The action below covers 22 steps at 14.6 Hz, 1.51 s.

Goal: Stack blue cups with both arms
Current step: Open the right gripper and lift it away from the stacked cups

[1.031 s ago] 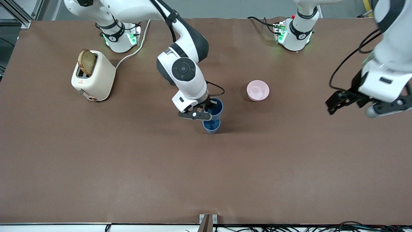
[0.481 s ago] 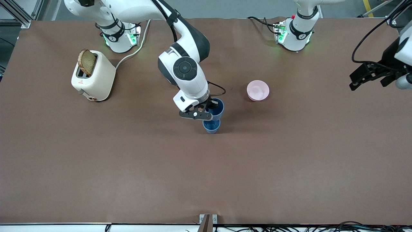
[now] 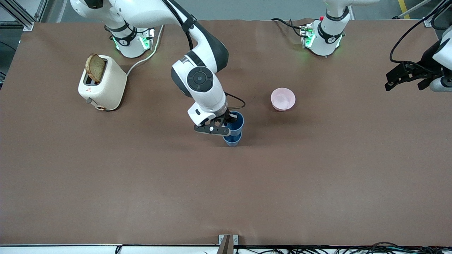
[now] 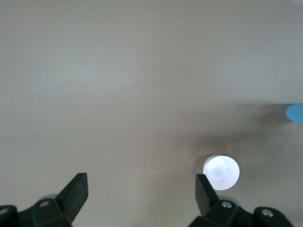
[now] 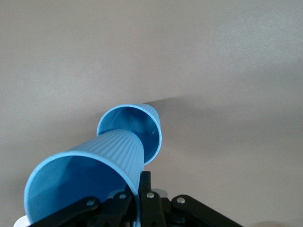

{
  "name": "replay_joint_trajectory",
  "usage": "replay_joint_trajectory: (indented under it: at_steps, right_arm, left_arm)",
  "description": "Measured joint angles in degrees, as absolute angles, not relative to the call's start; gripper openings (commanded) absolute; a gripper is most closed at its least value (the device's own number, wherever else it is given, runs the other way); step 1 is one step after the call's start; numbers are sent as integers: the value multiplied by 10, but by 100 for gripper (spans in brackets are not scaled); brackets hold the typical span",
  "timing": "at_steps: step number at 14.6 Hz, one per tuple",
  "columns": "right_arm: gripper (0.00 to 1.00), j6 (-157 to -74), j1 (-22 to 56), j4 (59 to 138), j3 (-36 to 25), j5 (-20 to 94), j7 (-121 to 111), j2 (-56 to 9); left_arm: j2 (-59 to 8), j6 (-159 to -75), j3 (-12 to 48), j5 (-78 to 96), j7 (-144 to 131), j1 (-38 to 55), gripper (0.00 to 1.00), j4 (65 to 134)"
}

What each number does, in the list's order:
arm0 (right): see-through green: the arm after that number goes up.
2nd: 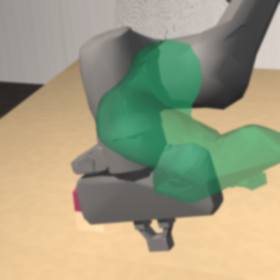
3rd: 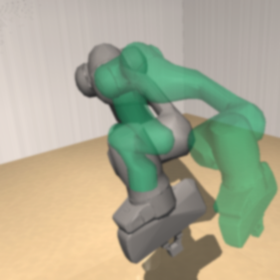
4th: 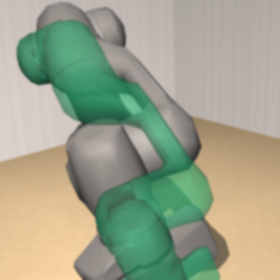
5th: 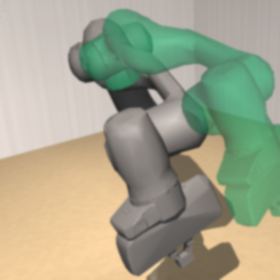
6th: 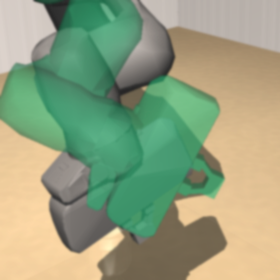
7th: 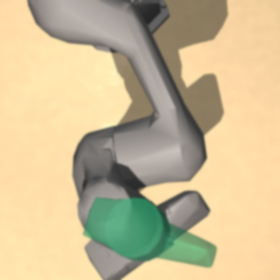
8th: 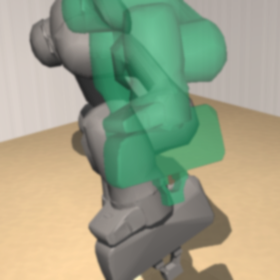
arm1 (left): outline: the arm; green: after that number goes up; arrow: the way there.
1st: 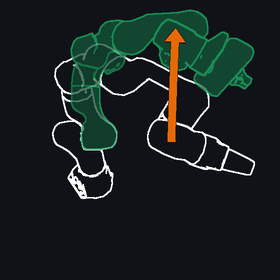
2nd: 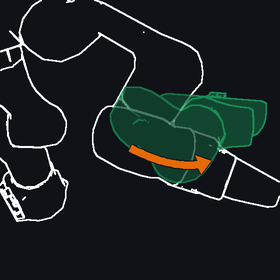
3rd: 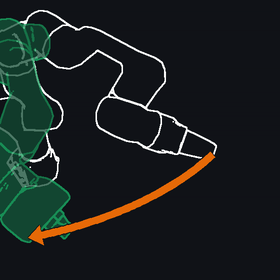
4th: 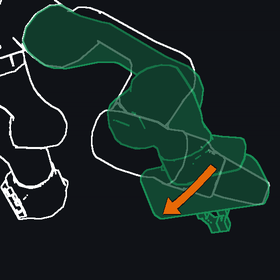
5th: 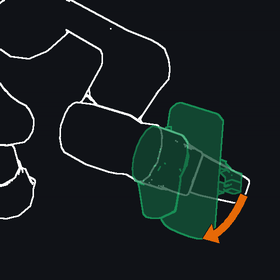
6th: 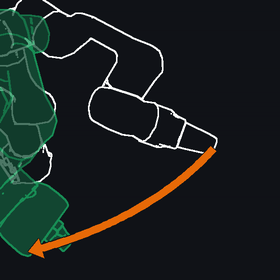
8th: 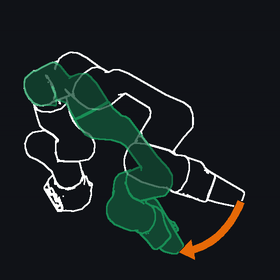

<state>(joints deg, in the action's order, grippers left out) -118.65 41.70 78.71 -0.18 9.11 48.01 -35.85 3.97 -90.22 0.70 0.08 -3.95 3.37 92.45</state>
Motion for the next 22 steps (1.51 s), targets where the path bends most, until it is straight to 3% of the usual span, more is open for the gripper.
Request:
replay_joint_trajectory:
  at_steps: [8,9,10,11,14,15,20,22]
  right_arm:
    - [7,-1190,417,787,-3,91,480,-366]
    - [13,-1196,417,787,-4,91,480,-366]
    - [26,-1203,416,787,-5,91,480,-367]
    - [54,-1206,415,787,-5,91,480,-367]
    - [94,-1208,414,787,-5,91,480,-369]
    - [100,-1208,415,787,-5,91,480,-370]
    - [100,-1201,411,783,-17,56,480,-359]
    - [100,-1142,393,770,-49,18,478,-320]
  left_arm:
    - [41,-922,23,1,-42,38,100,931]
    - [41,-922,23,1,-42,38,100,931]
    - [41,-922,23,1,-42,38,100,931]
    - [41,-922,23,1,-42,37,100,931]
    - [41,-922,22,1,-42,36,100,931]
    - [41,-922,21,1,-42,36,100,932]
    - [41,-922,21,-7,-42,34,100,932]
    - [41,-922,20,-7,-42,34,100,932]
